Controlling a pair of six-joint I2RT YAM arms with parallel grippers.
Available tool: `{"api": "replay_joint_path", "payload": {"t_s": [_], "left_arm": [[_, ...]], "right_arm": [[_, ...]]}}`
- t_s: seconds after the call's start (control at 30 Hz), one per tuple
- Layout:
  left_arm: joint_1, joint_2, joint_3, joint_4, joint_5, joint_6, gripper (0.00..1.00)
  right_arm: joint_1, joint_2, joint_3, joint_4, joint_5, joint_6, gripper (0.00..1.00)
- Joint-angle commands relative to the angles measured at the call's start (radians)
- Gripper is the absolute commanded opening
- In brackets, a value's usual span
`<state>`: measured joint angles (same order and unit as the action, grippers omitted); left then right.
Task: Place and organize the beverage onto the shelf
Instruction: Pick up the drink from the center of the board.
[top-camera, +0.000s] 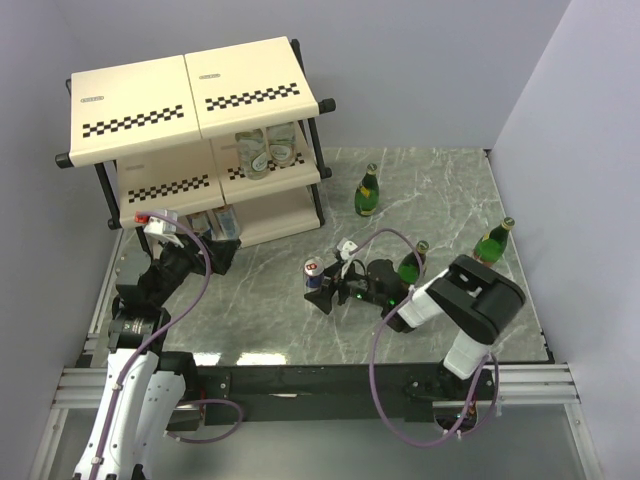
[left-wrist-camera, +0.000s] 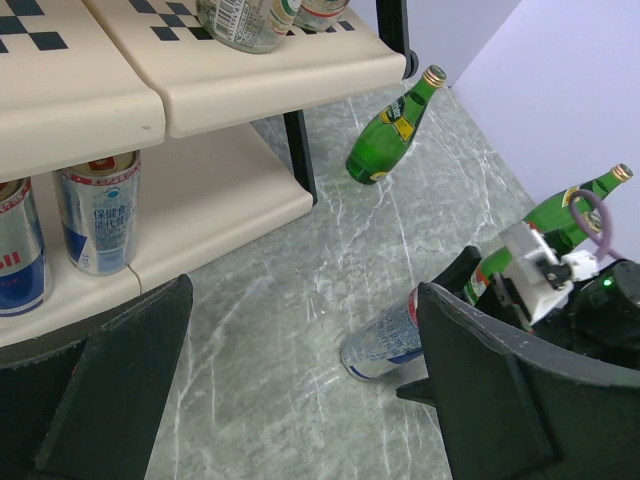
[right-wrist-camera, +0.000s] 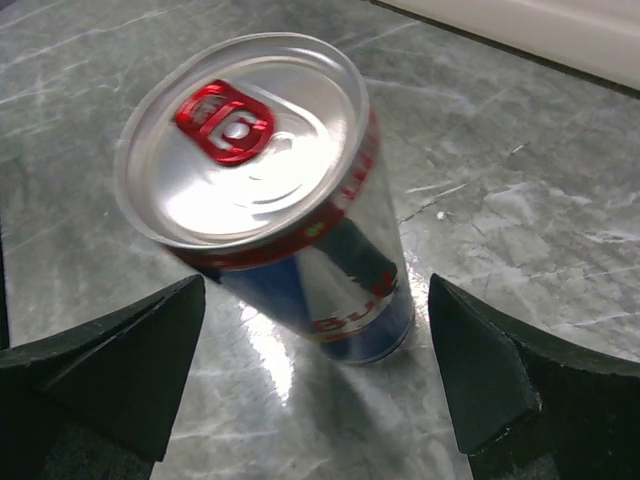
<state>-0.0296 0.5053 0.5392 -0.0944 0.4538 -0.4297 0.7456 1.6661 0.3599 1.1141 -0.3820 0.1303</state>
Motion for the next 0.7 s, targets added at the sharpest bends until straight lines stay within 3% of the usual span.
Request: {"api": "replay_joint_path", "payload": {"t_s": [0.0,0.67], "left_arm": [[0.005,-0.016,0.038,0.022,0.000,0.020,1.00],[0.005,-0.010,0.041,0.024,0.019,0.022,0.99]], "right_arm": [[0.001,0.075,0.040,0.216,0.055,0.043,0.97],[0.029,0.104,0.033,0.355,0.143,-0.001,0.80]]}}
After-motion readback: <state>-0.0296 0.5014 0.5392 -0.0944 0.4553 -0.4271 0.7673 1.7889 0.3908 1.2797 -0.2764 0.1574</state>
